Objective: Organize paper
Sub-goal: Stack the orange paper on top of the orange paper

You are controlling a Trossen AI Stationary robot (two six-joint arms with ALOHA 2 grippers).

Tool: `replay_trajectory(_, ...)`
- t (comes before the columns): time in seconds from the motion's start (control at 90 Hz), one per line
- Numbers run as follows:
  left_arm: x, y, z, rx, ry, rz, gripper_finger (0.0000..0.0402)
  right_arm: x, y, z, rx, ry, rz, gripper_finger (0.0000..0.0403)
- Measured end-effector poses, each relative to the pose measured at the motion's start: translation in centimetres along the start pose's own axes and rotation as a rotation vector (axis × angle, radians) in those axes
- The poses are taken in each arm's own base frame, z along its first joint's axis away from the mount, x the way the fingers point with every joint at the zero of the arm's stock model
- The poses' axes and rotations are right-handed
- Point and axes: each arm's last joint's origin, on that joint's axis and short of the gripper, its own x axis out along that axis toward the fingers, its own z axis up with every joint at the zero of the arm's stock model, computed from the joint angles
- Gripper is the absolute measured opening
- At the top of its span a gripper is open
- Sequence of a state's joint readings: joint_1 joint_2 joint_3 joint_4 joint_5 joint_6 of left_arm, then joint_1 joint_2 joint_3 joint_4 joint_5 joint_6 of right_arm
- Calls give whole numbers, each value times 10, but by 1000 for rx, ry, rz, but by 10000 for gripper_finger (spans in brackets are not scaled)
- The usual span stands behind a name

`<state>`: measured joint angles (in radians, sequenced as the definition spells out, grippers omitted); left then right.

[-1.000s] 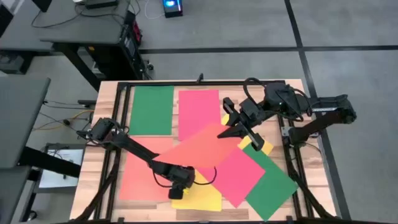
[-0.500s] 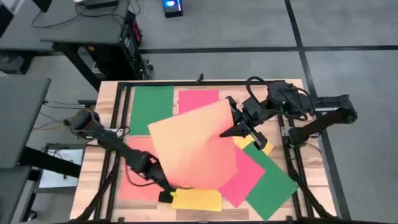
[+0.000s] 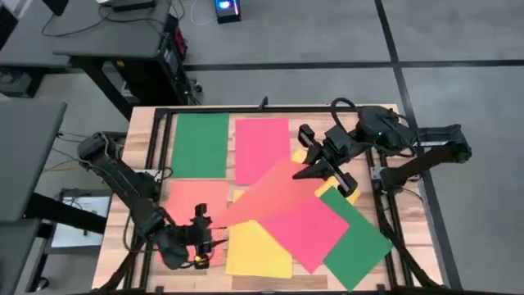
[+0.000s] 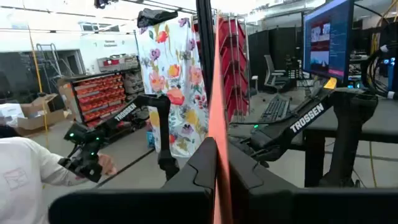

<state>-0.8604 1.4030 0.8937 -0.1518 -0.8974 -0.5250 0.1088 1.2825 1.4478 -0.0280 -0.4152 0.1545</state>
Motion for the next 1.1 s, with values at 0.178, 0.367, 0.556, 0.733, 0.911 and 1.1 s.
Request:
replay_trajectory(0.178, 3, -2, -8, -31, -218, -25, 152, 9, 1, -9, 10, 32, 15, 0)
replay_trajectory(0.367, 2, 13, -7, -79, -454, -107, 152, 19, -4, -16, 10, 34, 15, 0)
replay_trajectory(0.556, 2, 27, -4, -29, -583, -117, 152, 25, -10, -20, 10, 34, 6, 0)
replay_trajectory(0.733, 8, 34, 3, 29, -644, -140, 152, 27, -11, -21, 8, 28, 4, 0)
replay_trajectory(0.911, 14, 44, 12, 5, -688, -112, 152, 29, -12, -22, 7, 26, 4, 0)
replay_trajectory(1.1, 19, 47, 26, -9, -725, -130, 152, 30, -15, -24, 8, 30, -4, 0)
